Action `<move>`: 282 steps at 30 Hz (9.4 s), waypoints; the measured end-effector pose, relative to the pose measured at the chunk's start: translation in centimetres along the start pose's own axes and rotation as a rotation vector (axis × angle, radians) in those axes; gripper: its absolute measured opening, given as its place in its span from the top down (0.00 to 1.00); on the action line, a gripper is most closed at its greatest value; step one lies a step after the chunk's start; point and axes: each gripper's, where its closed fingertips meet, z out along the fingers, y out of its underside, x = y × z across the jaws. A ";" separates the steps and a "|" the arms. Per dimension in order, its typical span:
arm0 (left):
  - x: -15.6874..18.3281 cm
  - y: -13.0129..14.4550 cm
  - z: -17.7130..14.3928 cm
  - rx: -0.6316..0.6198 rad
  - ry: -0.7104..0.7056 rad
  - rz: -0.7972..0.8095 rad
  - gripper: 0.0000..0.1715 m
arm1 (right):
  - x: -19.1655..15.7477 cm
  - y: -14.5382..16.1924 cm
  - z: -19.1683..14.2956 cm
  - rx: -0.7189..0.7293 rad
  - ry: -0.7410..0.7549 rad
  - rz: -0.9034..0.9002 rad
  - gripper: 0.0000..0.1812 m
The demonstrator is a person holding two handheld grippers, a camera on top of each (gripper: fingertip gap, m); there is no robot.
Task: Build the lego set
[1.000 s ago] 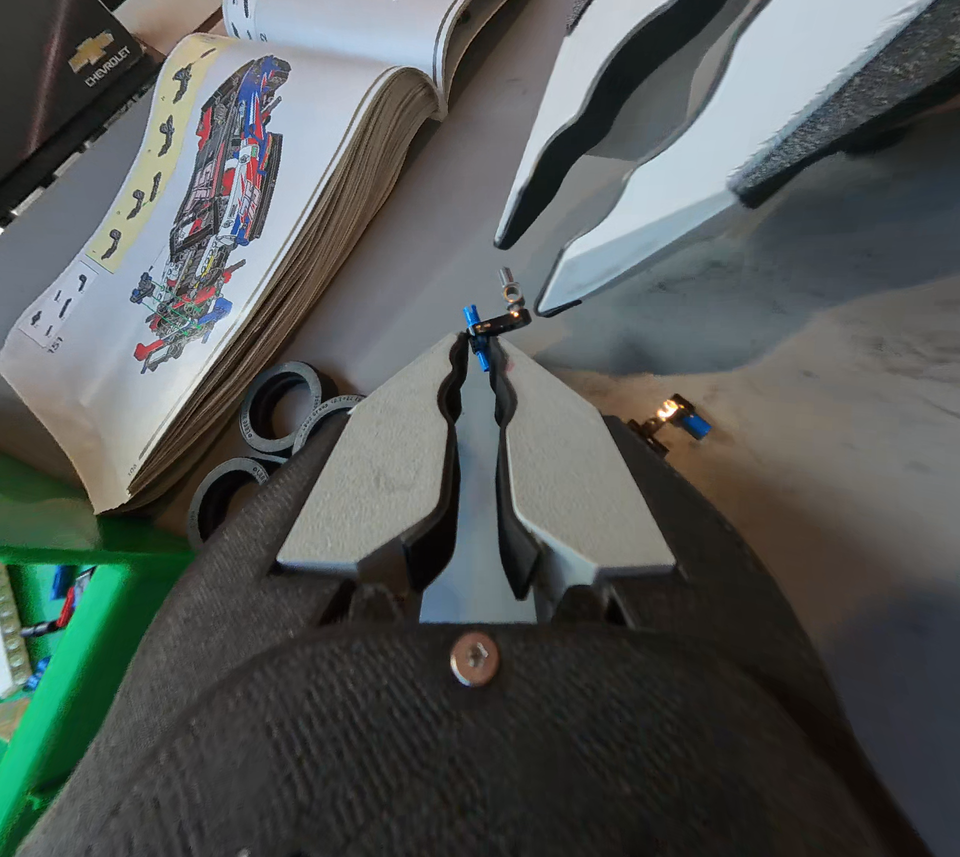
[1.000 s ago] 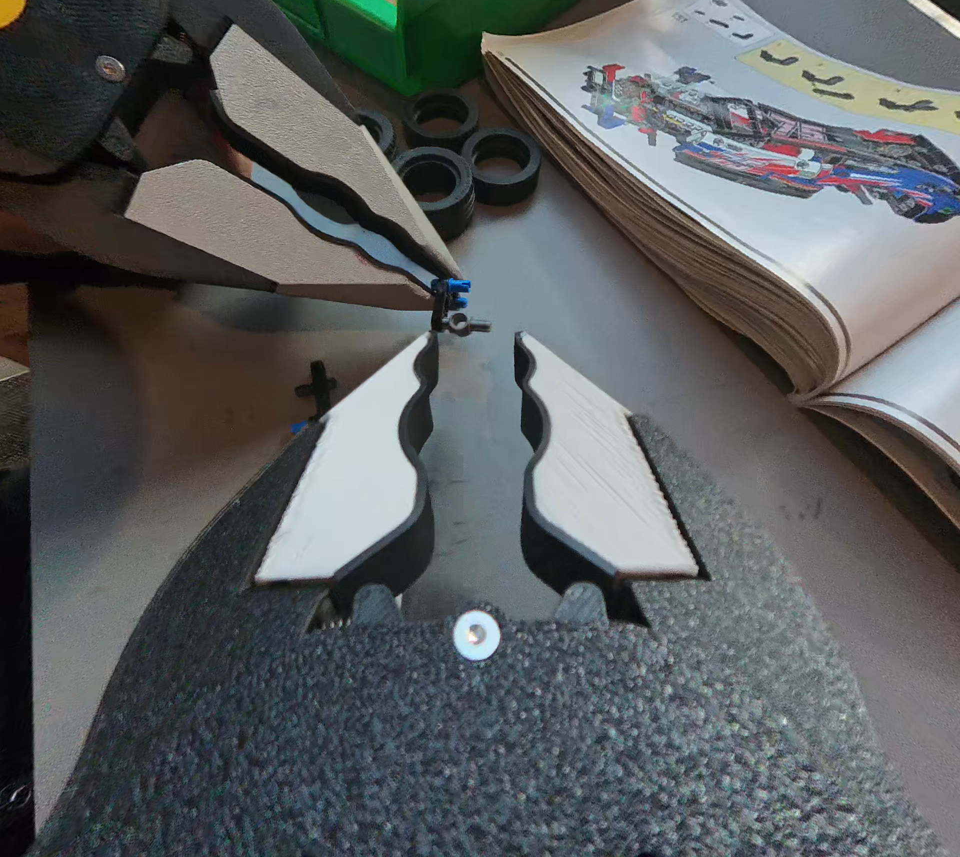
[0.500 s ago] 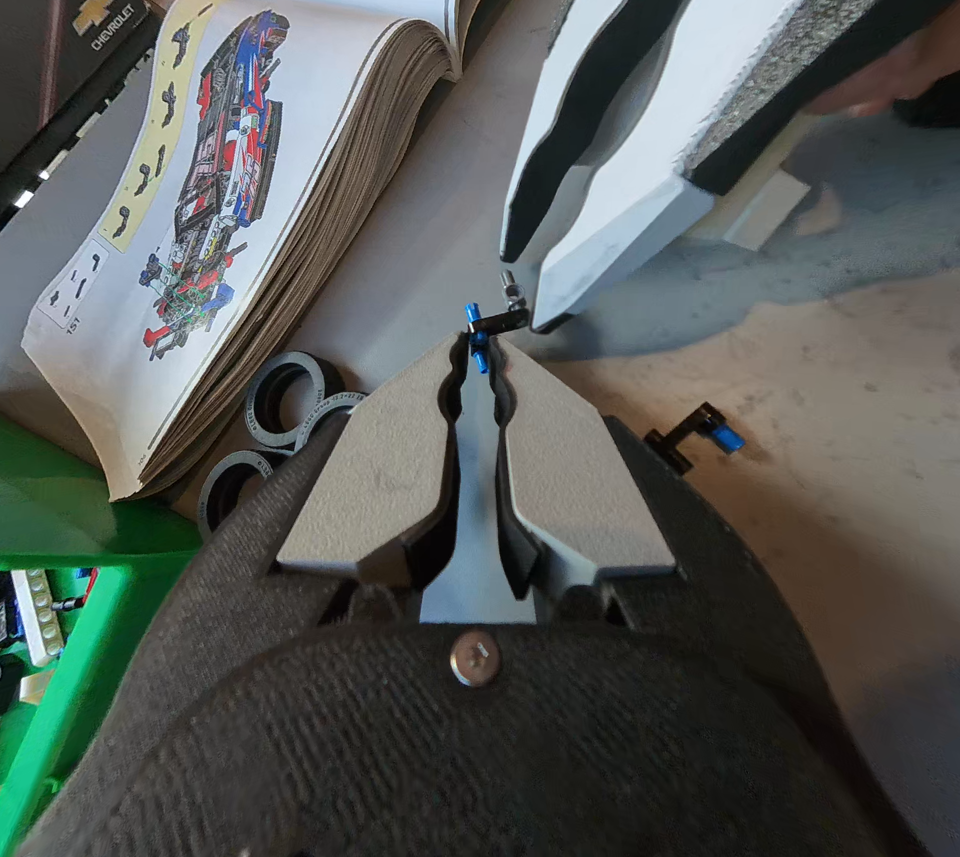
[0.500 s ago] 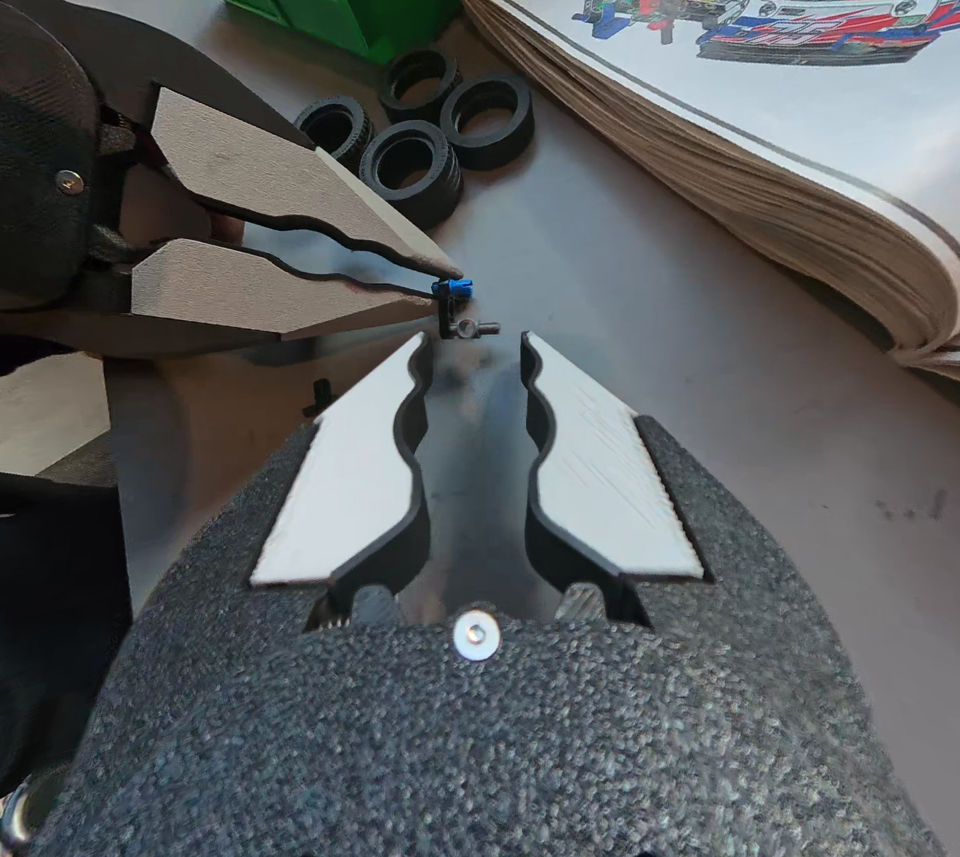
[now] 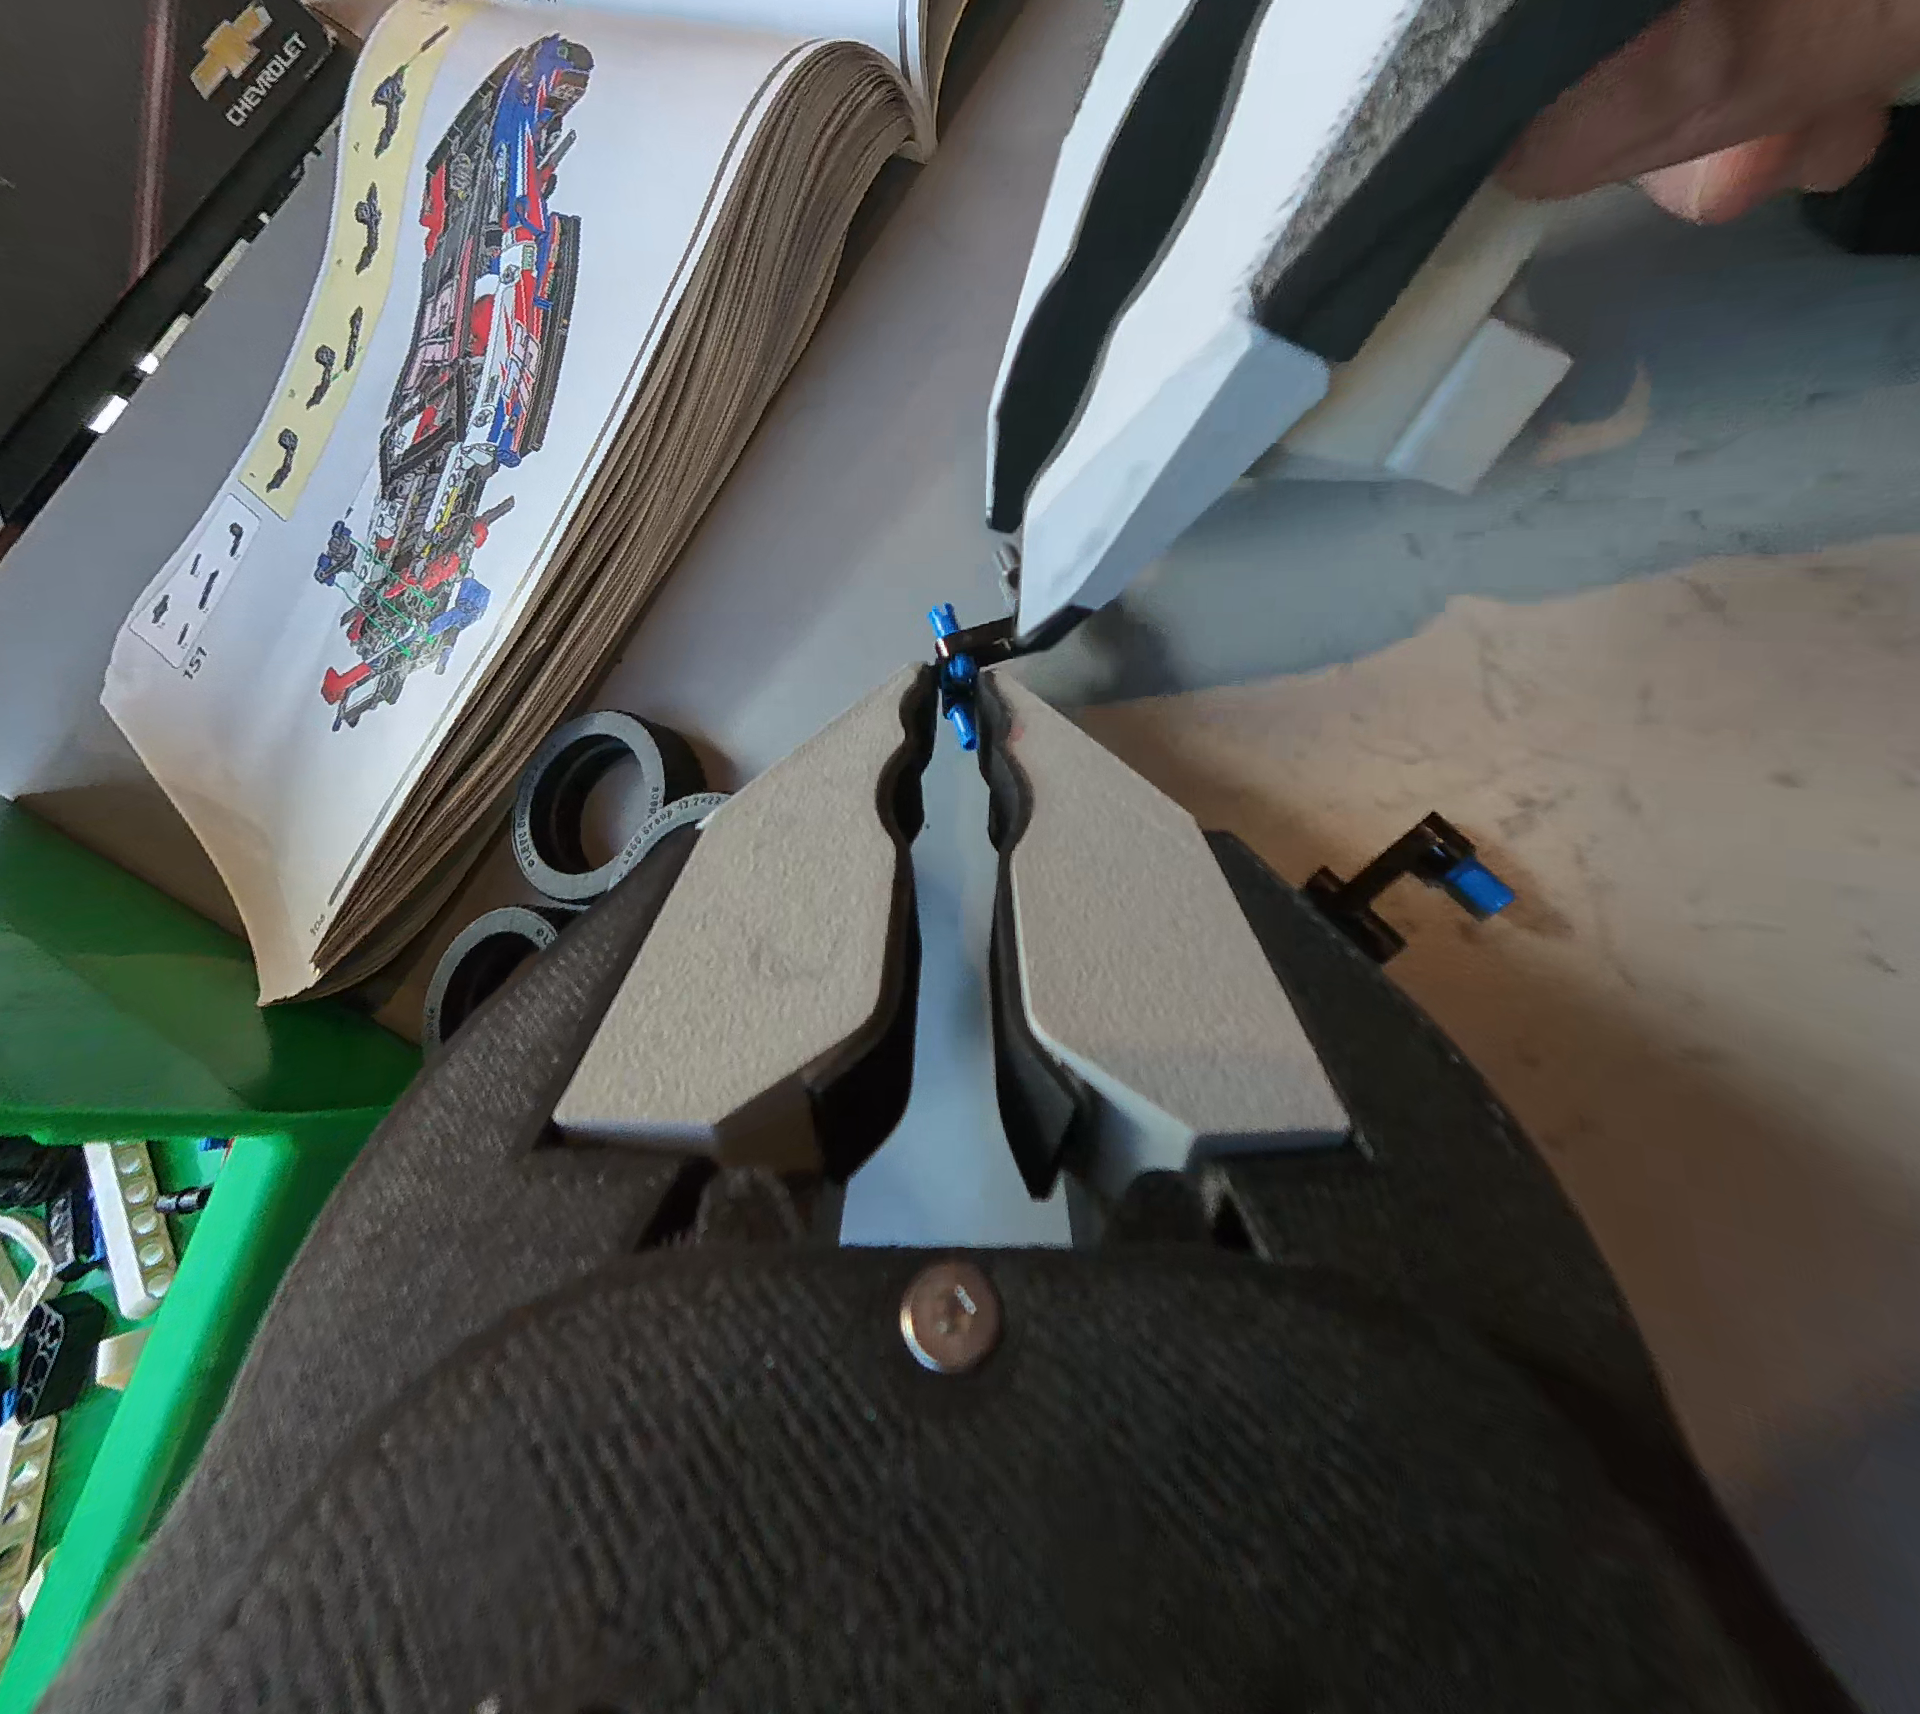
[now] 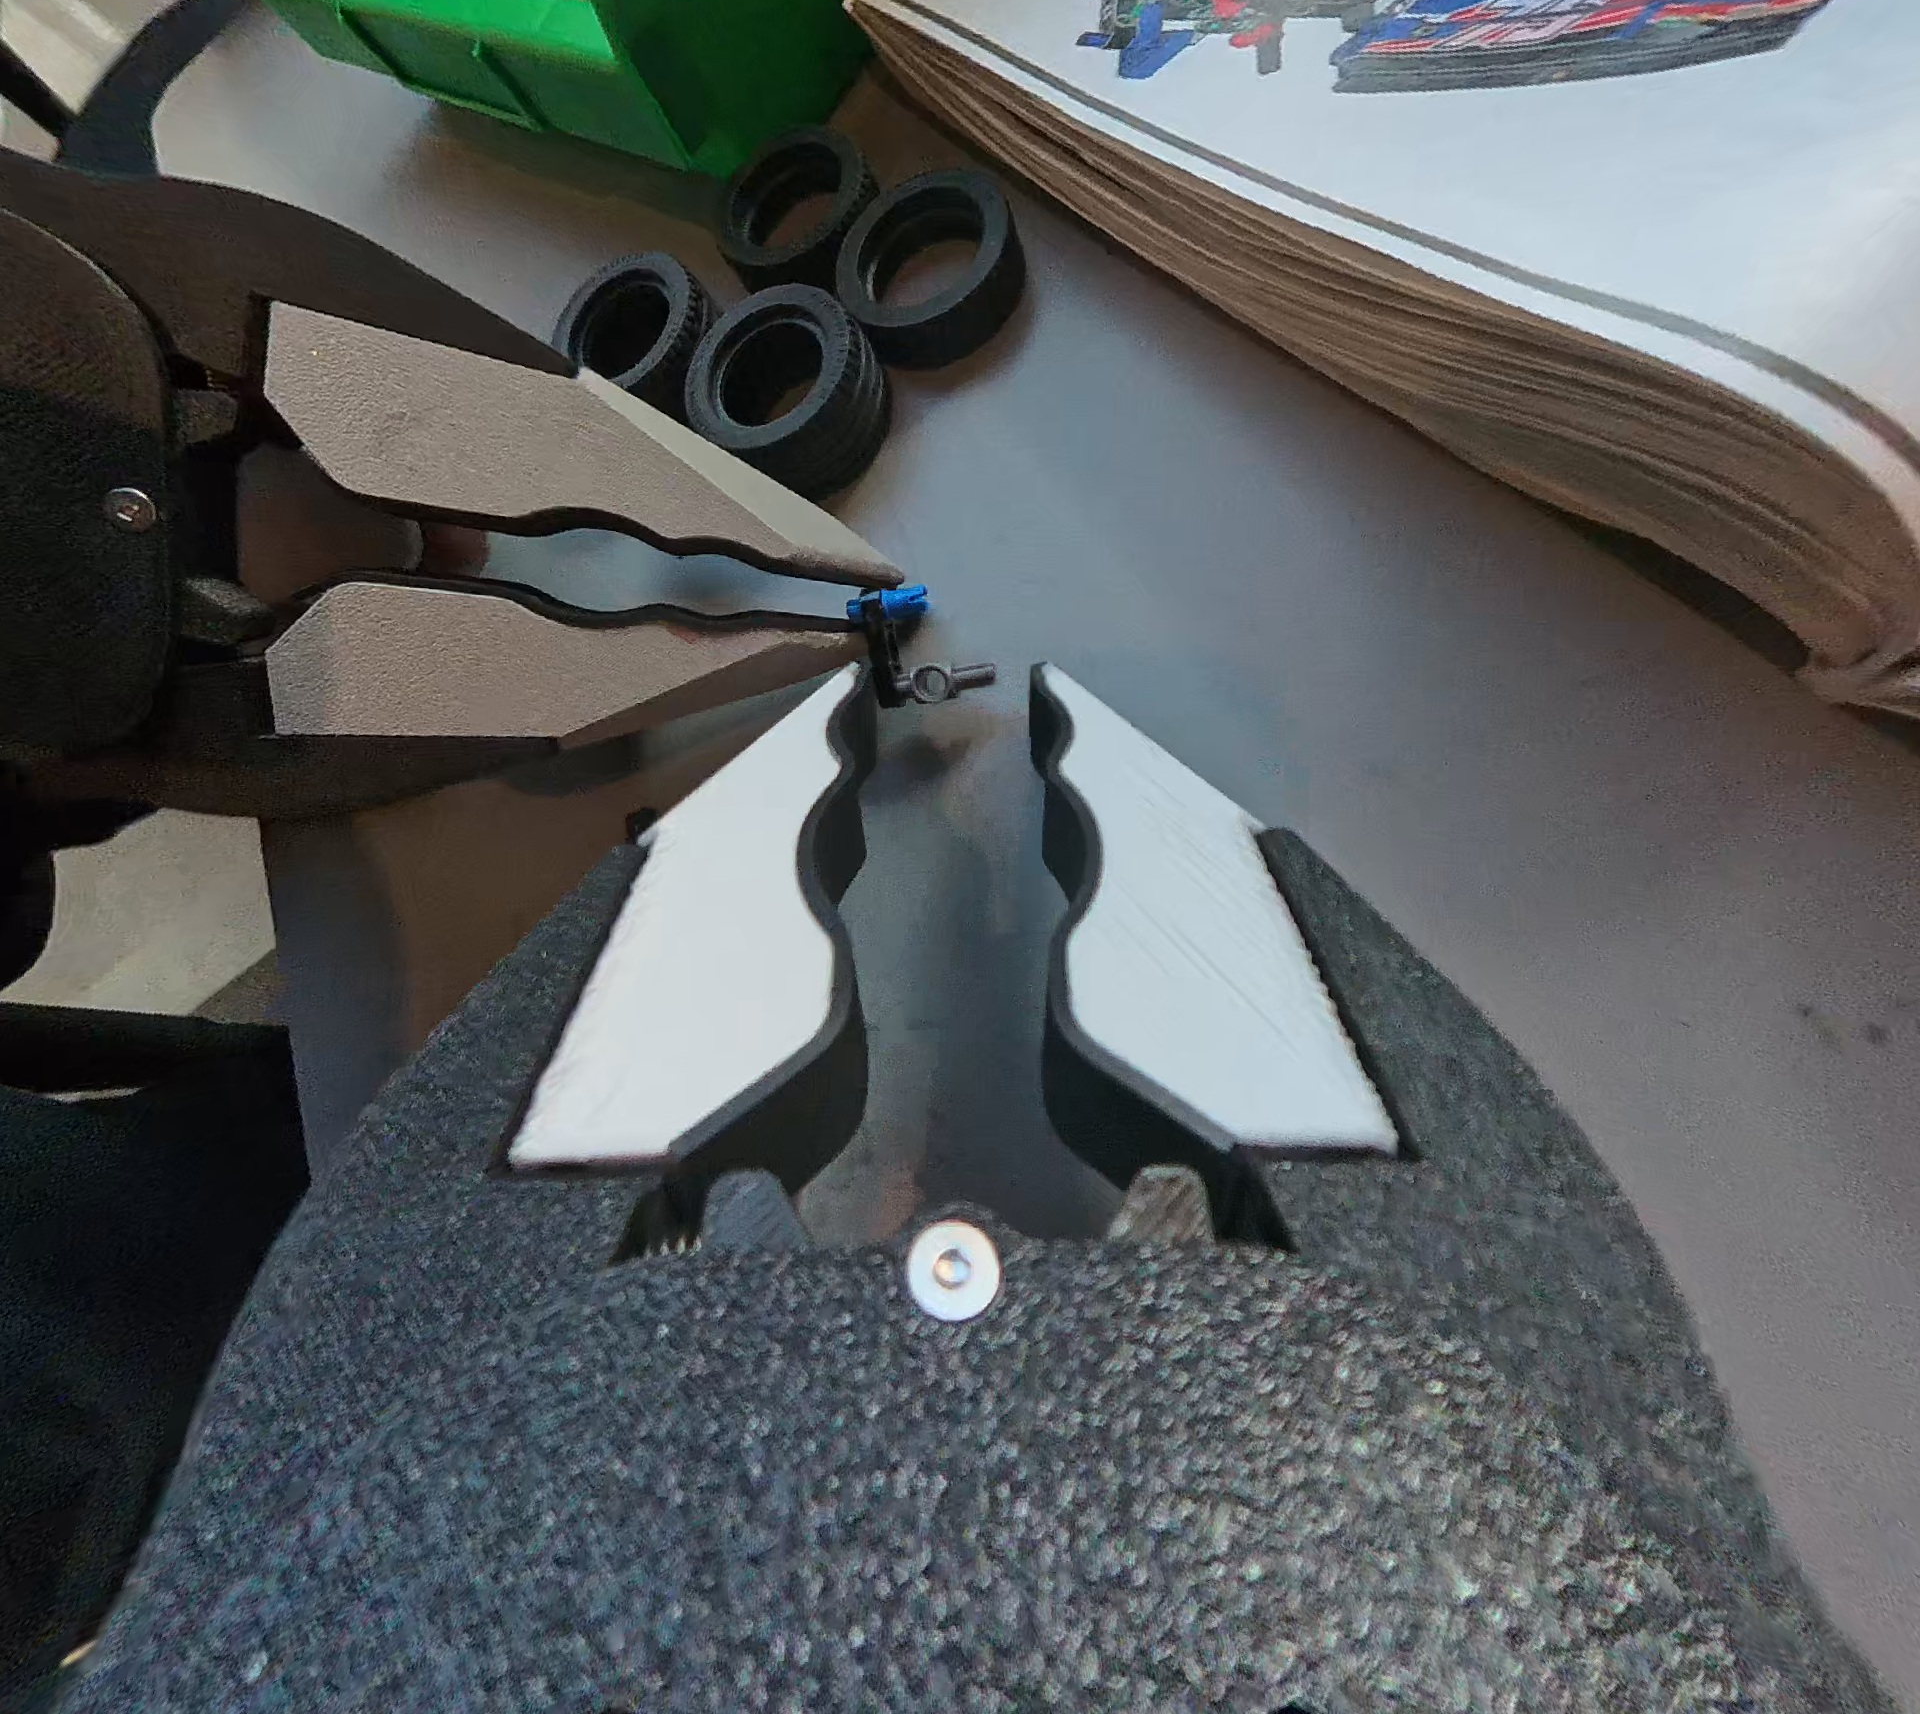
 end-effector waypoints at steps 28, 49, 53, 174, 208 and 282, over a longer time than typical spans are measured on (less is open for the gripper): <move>-0.5 0.0 0.3 0.005 0.081 -0.109 0.97 | -0.4 -0.2 0.7 -0.043 -0.093 -0.025 0.91; 1.1 -7.9 -5.8 0.576 0.612 -0.597 0.97 | -4.0 -3.6 -6.7 0.374 0.020 -0.516 0.88; 1.2 -8.8 -6.8 0.633 0.716 -0.709 0.97 | -5.3 -3.9 -7.7 0.405 0.053 -0.618 0.95; 3.0 3.4 -4.6 0.014 0.512 -0.128 0.85 | -1.6 3.6 -2.0 -0.097 0.110 -0.212 0.92; 6.2 -0.7 -1.4 0.009 0.436 -0.098 0.99 | -1.2 4.4 -4.7 -0.110 0.207 -0.564 0.90; -1.9 -3.1 -5.4 0.320 0.135 -0.209 0.67 | 1.0 0.5 -7.3 0.246 0.245 -0.425 0.80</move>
